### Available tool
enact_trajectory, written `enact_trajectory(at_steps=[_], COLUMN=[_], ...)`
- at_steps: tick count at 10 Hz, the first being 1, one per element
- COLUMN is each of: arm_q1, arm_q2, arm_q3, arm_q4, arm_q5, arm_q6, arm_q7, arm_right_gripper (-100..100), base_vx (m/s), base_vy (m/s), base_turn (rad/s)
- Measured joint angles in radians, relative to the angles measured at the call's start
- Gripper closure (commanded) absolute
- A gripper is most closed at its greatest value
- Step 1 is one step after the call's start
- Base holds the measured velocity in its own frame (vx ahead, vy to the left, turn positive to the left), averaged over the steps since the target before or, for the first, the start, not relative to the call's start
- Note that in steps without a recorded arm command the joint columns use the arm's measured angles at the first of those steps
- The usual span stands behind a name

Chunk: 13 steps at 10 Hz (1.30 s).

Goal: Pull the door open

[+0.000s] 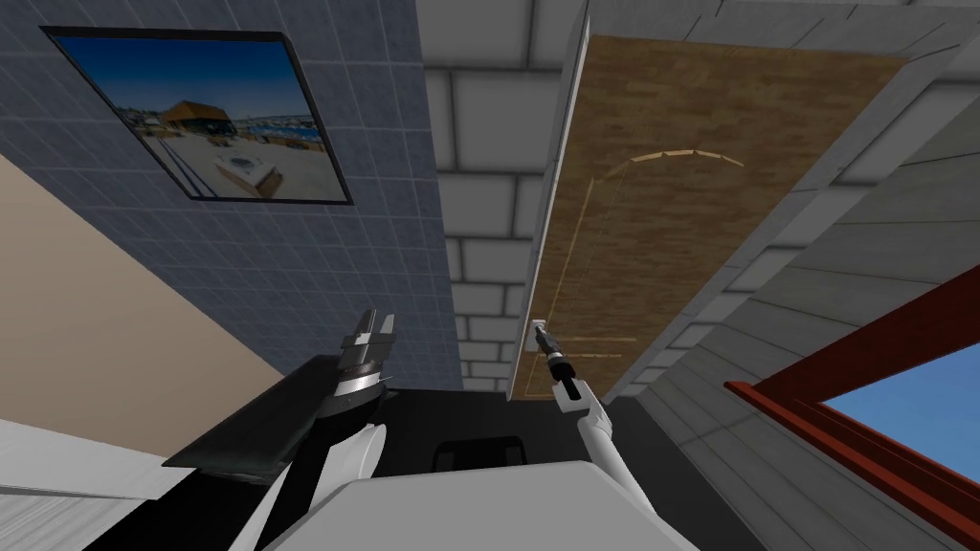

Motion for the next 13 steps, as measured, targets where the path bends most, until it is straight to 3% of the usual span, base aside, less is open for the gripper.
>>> enact_trajectory(at_steps=[11, 13], arm_q1=[0.05, 0.062], arm_q2=[-0.034, -0.043], arm_q3=[0.034, 0.04], arm_q4=[-0.047, -0.054], arm_q5=[-0.213, -0.267], arm_q6=[0.002, -0.002], arm_q7=[-0.271, -0.325], arm_right_gripper=[100, 100], base_vx=[-0.036, -0.046], base_vy=[-0.02, -0.034], base_turn=[0.067, 0.09])
